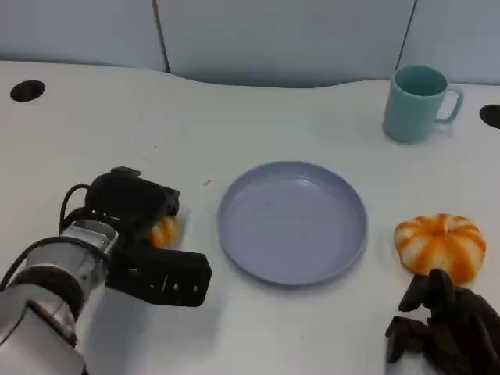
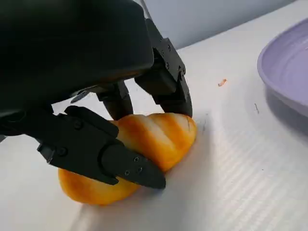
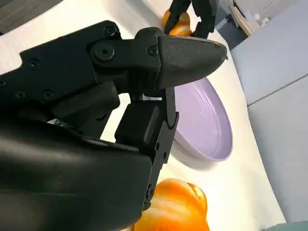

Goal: Grasp the bread from the table and place it into the plate.

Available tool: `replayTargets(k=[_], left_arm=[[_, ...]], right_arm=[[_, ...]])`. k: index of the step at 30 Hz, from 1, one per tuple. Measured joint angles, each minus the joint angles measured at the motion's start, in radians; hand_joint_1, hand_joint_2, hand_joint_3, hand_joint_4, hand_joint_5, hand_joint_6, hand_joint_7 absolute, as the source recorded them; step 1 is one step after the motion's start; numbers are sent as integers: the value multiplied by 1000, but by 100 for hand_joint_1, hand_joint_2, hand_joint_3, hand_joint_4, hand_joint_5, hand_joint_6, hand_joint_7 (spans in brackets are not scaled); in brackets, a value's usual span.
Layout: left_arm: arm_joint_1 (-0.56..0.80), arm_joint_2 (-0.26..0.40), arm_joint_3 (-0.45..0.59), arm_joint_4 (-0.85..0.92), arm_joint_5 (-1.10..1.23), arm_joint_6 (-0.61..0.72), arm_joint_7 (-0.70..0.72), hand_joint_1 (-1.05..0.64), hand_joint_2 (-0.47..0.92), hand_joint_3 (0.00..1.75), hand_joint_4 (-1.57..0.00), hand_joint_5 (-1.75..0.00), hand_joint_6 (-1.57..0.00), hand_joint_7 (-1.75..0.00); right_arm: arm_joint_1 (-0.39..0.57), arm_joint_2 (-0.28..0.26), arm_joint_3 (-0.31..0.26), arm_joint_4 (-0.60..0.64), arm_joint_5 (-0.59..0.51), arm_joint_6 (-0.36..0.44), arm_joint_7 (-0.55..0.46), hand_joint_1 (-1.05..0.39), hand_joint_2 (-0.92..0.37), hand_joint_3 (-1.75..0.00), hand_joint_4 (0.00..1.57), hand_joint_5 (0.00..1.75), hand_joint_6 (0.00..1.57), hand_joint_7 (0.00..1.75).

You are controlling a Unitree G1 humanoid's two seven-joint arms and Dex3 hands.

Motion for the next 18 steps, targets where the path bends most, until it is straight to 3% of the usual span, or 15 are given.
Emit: replayTargets(k=[3,5,15,18], left_arm=[[19,-1,11,0,-5,18,64,-25,92,45,-72,-175,-48,-173],[23,-2,11,1,-4,21,83,-23,92,36,-68,-175,-41,-172],[25,3,26,1,-7,-13,148,-21,92,31,-71,-175,-46,-175],[17,5,49,-1,-32,-49,160,-19,90,42,-77,-175,-52,-174]], right_arm=[[-1,0,4,0,-4,-1,-4,-47,-92,-47,127,124,121,105],[-1,2,5,0,-7,-4,-6,-47,-92,-46,127,124,121,106],[-35,15,3,41,-12,-24,-5,-47,-92,-43,127,122,121,107],[-41,15,3,50,-12,-29,0,-47,-92,-45,130,121,122,104]])
